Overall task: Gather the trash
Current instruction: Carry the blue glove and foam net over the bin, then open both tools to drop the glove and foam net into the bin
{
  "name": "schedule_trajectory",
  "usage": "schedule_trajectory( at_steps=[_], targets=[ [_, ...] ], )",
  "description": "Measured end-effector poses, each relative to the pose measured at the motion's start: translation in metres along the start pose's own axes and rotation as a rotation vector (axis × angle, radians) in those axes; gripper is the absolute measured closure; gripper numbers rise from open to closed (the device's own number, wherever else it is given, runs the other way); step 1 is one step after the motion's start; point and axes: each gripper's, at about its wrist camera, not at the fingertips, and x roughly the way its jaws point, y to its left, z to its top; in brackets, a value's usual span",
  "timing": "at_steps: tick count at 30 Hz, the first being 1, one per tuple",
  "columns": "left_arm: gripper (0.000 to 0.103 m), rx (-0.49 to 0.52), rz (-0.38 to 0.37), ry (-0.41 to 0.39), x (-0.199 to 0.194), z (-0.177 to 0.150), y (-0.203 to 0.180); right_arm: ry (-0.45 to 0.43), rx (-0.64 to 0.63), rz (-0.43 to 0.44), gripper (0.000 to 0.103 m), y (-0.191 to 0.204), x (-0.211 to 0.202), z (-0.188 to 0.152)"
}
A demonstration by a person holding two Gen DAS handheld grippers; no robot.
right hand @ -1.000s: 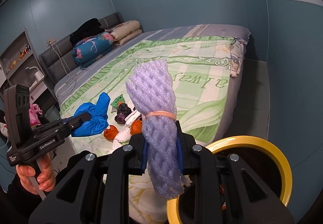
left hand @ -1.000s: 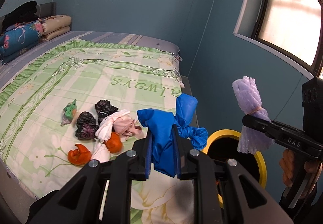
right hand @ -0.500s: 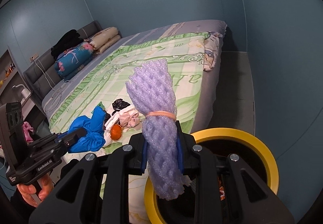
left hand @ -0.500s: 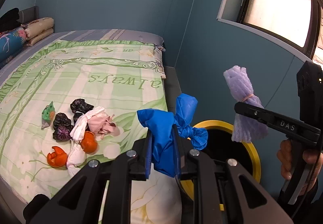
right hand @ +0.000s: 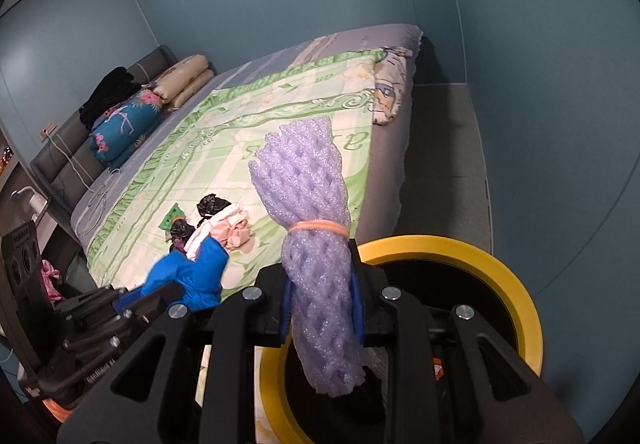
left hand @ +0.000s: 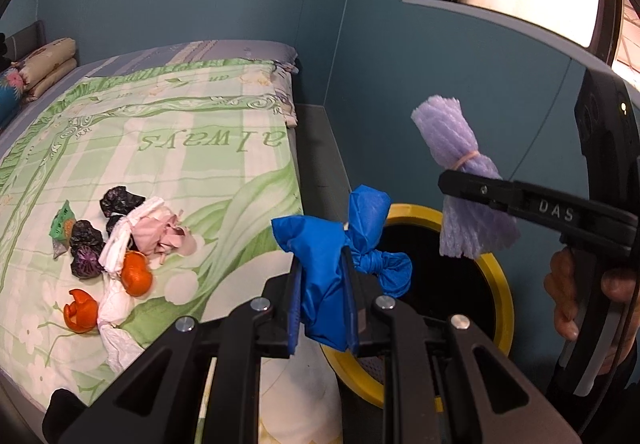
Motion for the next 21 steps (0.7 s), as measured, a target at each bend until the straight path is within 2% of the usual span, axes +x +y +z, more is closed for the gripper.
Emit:
schedule_trajectory(
  at_steps=[7,15,21],
  targets=[
    [0.087,0.021,-0.034,0.061,0.023,-0.008,-0.017,0.04,0.041,-0.027,0.08,-0.017,0.008,-0.002],
    [0.086,0.047,-0.071,0.125,0.043,-0.021,-0.034,0.085,0.095,-0.019,0.078,-0.037,0.019,-0.016],
    [0.084,0.053,-0.102,0.153,0.05,-0.03,-0.042,0.081,0.124,-0.018,0.077,-0.048,0.022,-0.02]
  ],
)
